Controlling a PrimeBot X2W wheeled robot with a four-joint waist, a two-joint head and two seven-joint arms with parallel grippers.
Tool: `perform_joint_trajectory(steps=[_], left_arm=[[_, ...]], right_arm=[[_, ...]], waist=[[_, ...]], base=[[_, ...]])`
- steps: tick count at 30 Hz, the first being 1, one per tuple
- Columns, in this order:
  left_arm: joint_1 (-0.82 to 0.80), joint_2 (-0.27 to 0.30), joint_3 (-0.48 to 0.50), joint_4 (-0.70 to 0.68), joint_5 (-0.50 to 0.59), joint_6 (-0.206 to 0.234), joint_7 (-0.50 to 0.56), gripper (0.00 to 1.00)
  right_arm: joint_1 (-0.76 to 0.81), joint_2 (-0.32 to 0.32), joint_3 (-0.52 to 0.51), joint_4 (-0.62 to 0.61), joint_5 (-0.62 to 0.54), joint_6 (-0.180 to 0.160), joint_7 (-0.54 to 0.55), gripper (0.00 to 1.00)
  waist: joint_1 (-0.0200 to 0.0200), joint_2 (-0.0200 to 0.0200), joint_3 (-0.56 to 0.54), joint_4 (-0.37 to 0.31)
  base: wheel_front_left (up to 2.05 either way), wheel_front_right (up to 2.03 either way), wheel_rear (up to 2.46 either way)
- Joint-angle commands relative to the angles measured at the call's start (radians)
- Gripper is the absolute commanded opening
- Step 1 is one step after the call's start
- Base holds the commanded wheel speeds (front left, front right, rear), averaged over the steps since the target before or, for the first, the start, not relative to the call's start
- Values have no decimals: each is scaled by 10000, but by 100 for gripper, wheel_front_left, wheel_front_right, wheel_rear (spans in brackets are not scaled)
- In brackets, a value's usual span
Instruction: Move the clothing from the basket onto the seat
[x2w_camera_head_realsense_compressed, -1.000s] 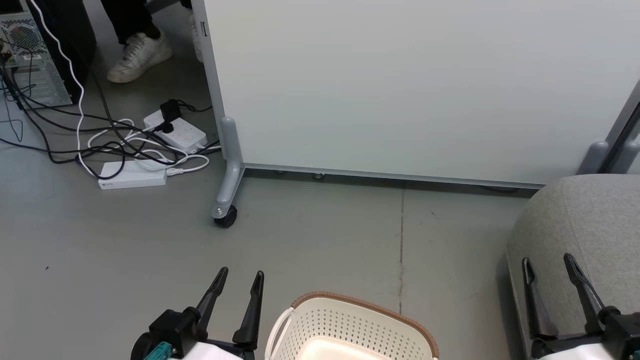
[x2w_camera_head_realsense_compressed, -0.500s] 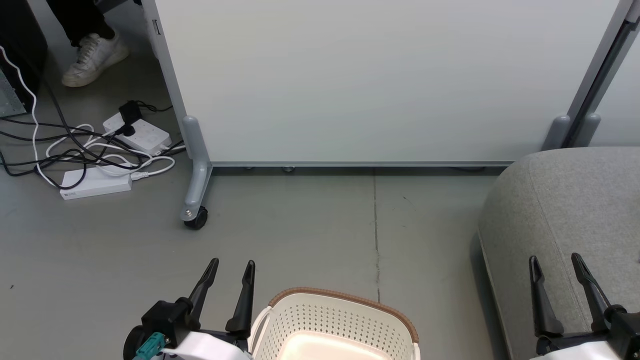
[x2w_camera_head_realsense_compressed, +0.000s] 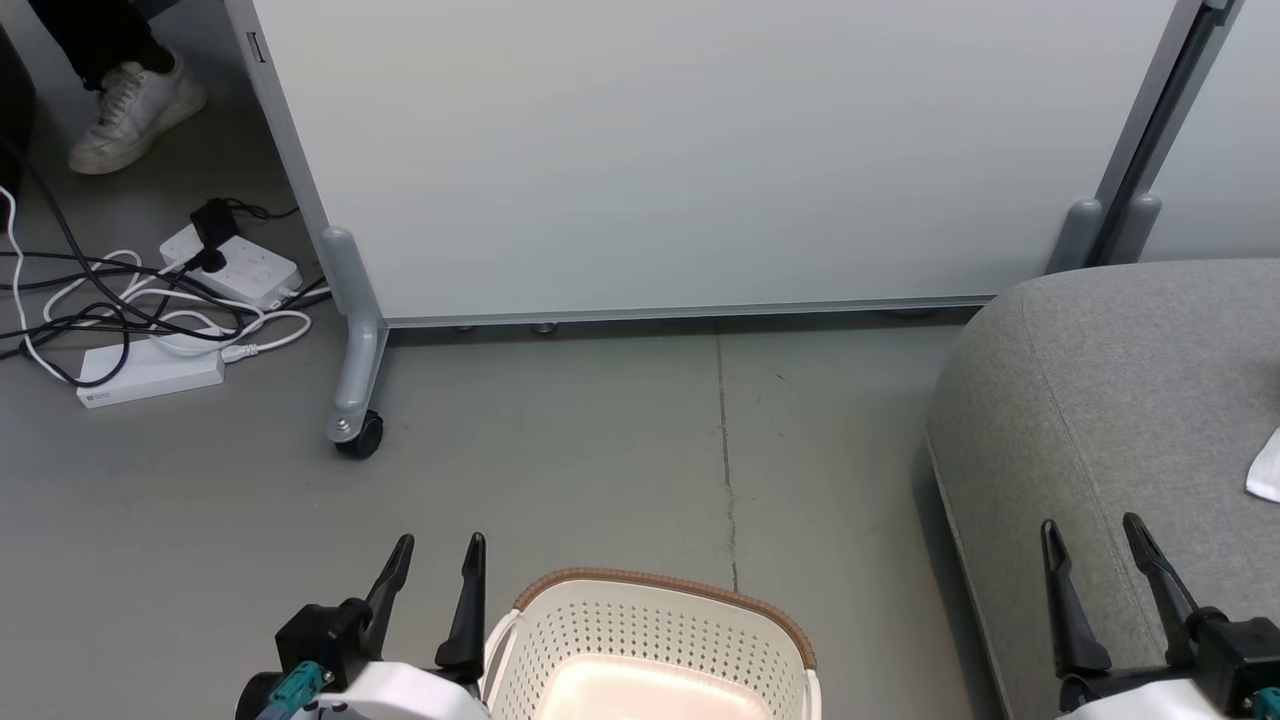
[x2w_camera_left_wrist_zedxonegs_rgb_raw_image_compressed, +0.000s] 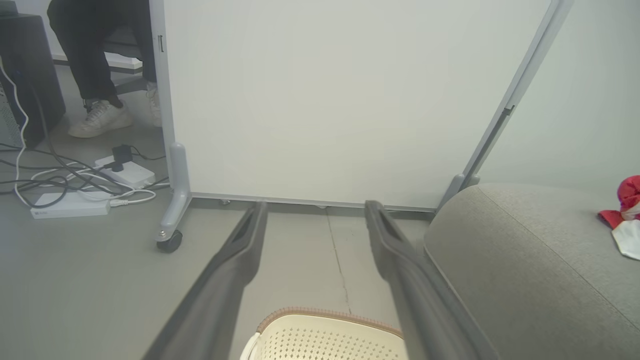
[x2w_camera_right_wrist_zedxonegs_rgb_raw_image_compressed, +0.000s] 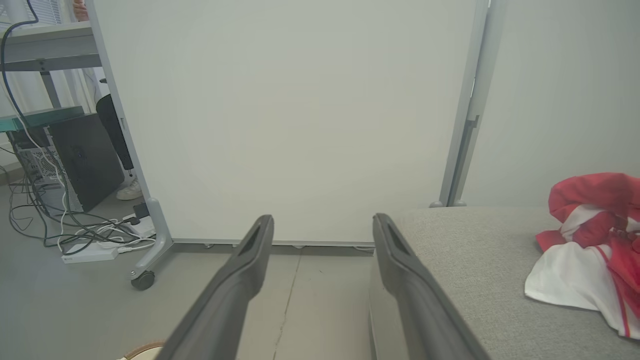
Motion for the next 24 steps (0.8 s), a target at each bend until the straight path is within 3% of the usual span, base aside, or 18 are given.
perform_joint_trajectory(steps=[1,8,24], left_arm=[[-228,35,-15,132,-42,73,4,100],[-287,35,-57,460,-84,262,4,100],[-331,36,59,839,-263,-19,4,100]], right_arm=[[-106,-63,-44,32,-28,0,-5,100],[-171,-60,-36,45,-38,0,-7,100],[-175,-60,23,24,-88,0,-5,100]], waist=[[0,-1,-9,-7],[0,-1,-24,25],[0,-1,-36,43]], base=[[0,0,0],[0,0,0],[0,0,0]])
